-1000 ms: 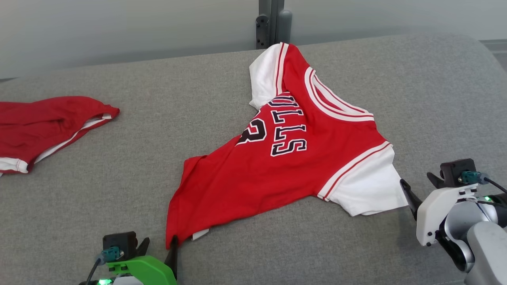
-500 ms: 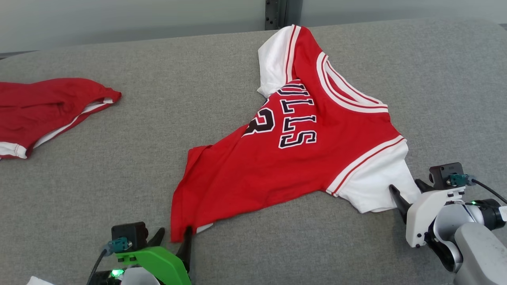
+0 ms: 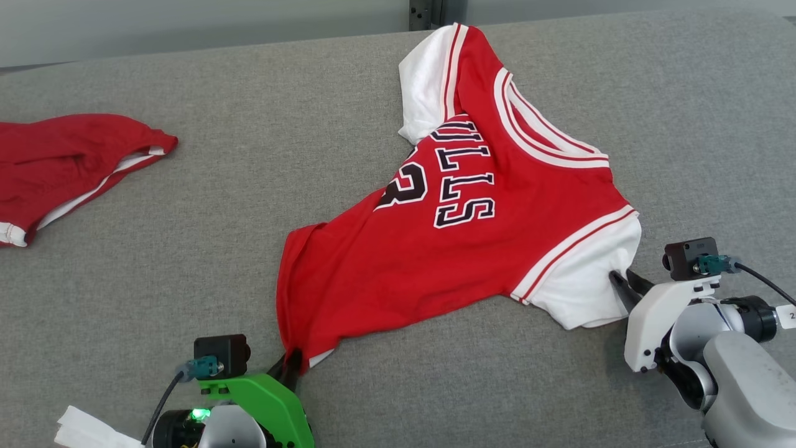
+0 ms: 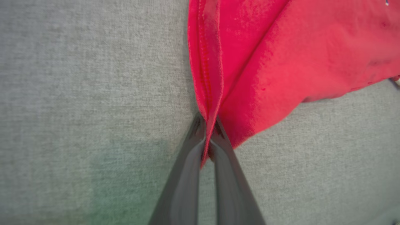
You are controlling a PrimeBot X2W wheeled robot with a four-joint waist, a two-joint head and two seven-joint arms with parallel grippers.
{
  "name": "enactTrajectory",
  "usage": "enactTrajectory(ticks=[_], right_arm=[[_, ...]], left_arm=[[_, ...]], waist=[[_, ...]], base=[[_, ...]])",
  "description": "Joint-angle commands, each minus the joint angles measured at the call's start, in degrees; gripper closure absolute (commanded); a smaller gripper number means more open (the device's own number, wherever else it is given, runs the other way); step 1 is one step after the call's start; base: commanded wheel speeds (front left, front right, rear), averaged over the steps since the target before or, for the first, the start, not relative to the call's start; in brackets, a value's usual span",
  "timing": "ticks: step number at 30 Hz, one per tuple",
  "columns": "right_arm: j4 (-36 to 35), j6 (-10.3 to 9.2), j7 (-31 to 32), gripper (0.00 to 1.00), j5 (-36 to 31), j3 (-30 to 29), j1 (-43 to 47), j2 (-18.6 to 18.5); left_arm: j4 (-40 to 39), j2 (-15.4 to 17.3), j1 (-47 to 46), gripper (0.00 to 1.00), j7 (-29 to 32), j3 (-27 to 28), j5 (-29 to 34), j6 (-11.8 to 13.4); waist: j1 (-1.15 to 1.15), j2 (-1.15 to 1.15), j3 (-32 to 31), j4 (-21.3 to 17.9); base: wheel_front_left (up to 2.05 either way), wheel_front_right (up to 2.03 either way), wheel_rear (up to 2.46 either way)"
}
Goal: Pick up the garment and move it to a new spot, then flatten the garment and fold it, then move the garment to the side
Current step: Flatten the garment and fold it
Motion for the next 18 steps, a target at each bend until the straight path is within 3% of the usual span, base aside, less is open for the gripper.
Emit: enactTrajectory(ticks=[1,5,12,18], right_arm=[[1.0,0.03,0.4,1.00,1.8,1.2,2.0,0.9],[-4.3,0.04,-1.7,1.00,9.2,-0.9,2.5,0.3],[-22.6,0.03,-3.7,1.00,24.1,-10.5,4.4,-2.6],[-37.2,0.03,-1.5,1.00,29.7,-19.5,3.5,-3.0]], left_arm=[[0.7,0.0,1.2,1.00,1.0,-0.4,-1.5,-0.6],[-3.9,-0.1,2.4,1.00,1.4,0.9,-6.9,-1.7],[-21.1,0.0,4.7,1.00,3.1,5.6,-19.7,-2.3],[-35.4,0.0,2.1,1.00,6.1,9.9,-28.8,-0.5]], waist=[[0.00,0.00,-0.5,0.2],[0.00,0.00,-1.9,0.3],[0.00,0.00,-4.4,-0.9],[0.00,0.00,-5.2,-2.3]], base=[[0.00,0.00,0.00],[0.00,0.00,0.00],[0.00,0.00,0.00],[0.00,0.00,0.00]])
